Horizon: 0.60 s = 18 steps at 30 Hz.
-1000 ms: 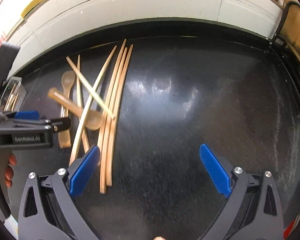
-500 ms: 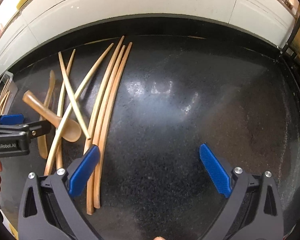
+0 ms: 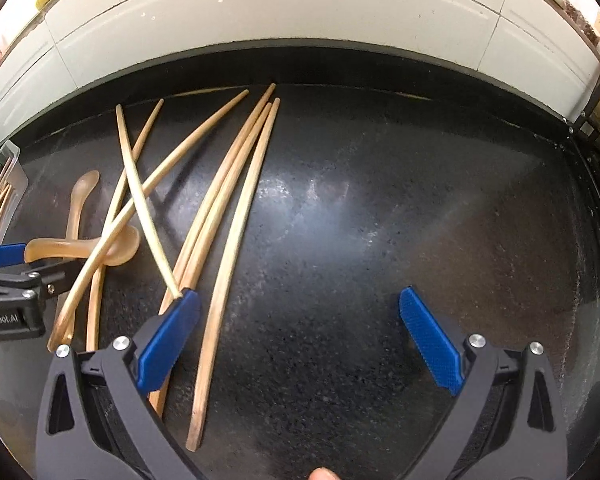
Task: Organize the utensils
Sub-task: 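Move both grippers back toward the utensil pile, then grasp an amber plastic spoon with the left gripper while the right grasps a chopstick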
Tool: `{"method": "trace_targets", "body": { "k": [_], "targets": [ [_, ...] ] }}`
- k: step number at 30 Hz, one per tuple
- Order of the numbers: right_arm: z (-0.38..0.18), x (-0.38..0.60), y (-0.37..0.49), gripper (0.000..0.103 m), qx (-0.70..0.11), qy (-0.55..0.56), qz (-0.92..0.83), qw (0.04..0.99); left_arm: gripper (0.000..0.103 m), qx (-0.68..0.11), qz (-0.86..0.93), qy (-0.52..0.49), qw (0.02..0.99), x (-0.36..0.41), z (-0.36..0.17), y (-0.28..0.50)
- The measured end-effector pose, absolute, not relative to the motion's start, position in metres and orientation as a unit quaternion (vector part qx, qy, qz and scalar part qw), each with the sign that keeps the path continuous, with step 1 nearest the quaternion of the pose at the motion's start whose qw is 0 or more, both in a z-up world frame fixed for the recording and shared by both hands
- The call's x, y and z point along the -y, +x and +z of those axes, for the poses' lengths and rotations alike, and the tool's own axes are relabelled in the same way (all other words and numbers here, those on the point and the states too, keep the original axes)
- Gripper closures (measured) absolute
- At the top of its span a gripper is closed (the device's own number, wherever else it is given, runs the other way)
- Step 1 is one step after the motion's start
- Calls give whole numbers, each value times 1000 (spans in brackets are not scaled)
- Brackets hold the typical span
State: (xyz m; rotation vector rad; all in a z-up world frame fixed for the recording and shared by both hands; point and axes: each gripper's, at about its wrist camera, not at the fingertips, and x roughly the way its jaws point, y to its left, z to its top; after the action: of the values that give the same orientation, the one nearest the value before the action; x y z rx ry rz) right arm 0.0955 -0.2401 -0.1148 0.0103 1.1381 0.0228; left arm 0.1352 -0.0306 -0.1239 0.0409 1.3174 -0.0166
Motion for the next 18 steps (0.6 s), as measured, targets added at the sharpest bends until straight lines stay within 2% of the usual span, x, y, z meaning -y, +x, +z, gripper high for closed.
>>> {"method": "trace_targets", "body": {
  "k": [11,12,13,14,15,16,17,18],
  "targets": [
    [-115,235,92,5,-529,-9,43,847,6,-576,-53,51,814,60,-108,114],
    [-116,237,93,6,-529,-7,41,848,14,-565,-59,55,821,62,-106,111],
    [-116,237,92,11,-526,-7,41,850,26,-549,-67,61,831,64,-103,108],
    [-115,237,90,24,-517,-7,42,855,39,-534,-70,70,840,67,-99,106],
    [-114,237,85,37,-509,-8,42,860,67,-528,-76,73,843,69,-95,103],
    [-110,238,82,75,-498,-10,40,866,79,-527,-85,77,842,73,-94,101],
    [-108,239,81,95,-497,-11,34,867,81,-526,-92,87,841,78,-93,100],
    [-109,240,80,95,-499,-9,31,866,83,-527,-91,95,840,82,-92,98]
  ]
}}
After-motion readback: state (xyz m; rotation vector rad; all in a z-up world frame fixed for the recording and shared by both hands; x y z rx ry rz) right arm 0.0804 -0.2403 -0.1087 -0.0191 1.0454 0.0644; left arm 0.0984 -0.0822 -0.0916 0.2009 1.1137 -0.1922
